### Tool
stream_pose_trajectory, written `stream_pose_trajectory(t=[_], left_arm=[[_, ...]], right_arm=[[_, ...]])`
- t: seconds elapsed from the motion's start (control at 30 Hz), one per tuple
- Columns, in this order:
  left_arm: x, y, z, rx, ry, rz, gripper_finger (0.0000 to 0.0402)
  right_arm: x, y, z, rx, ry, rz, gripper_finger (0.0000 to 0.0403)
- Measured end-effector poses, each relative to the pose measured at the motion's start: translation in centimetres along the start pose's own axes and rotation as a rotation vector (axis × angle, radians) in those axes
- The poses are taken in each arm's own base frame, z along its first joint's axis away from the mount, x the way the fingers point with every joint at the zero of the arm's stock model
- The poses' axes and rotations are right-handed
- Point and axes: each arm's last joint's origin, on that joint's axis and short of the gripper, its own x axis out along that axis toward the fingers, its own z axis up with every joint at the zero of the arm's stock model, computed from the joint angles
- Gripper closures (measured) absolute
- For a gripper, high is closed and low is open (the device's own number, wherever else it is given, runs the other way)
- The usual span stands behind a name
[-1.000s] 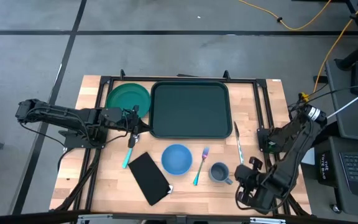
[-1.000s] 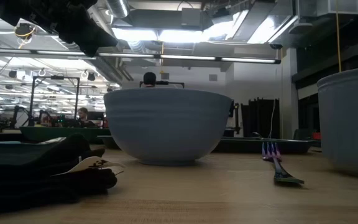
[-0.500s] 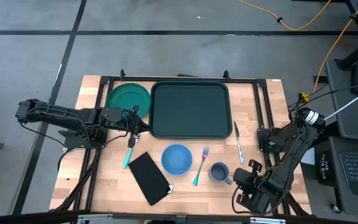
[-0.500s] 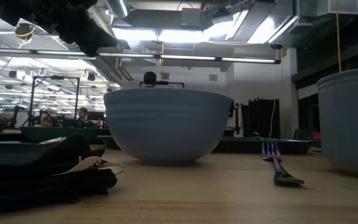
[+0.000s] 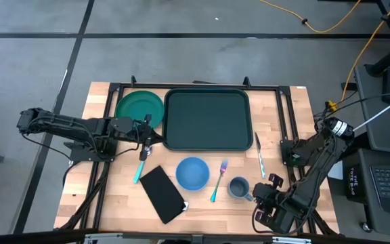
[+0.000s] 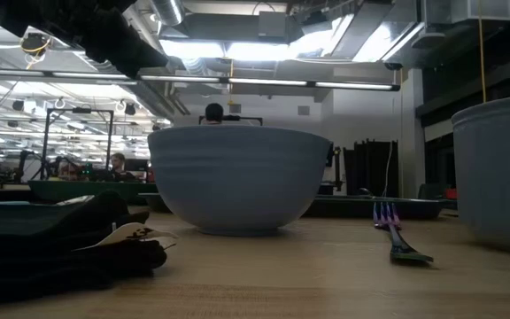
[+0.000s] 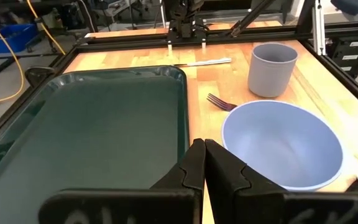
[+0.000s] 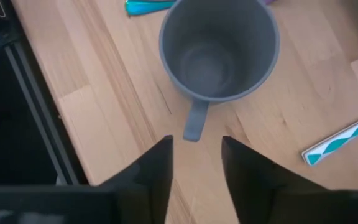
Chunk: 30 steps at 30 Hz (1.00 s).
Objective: Set up tray
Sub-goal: Put the gray mug on the dark green tray
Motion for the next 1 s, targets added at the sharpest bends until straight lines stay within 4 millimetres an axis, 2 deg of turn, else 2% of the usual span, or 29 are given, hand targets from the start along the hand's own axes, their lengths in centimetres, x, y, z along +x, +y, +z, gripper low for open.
stream_pose_trajectory(t=[0.2,0.4,0.57,1.0], left_arm=[[0.0,0.1,0.0,0.001,0.001,0.051,0.0398],[0.0,0.2,0.0,0.001,0.002,0.076,0.0398],[0.0,0.2,0.0,-0.019,0.001,0.074,0.0398],[0.0,0.2,0.0,-0.018,0.002,0.069,0.0398]], right_arm=[[0.0,0.0,0.0,0.0,0.0,-0.001,0.021],[0.0,-0.1,0.1,0.055,0.006,-0.009,0.0183],[0.6,-0.1,0.0,0.047,0.006,-0.042,0.0181],[3.8,1.1,-0.9,0.011,0.012,-0.142,0.018]])
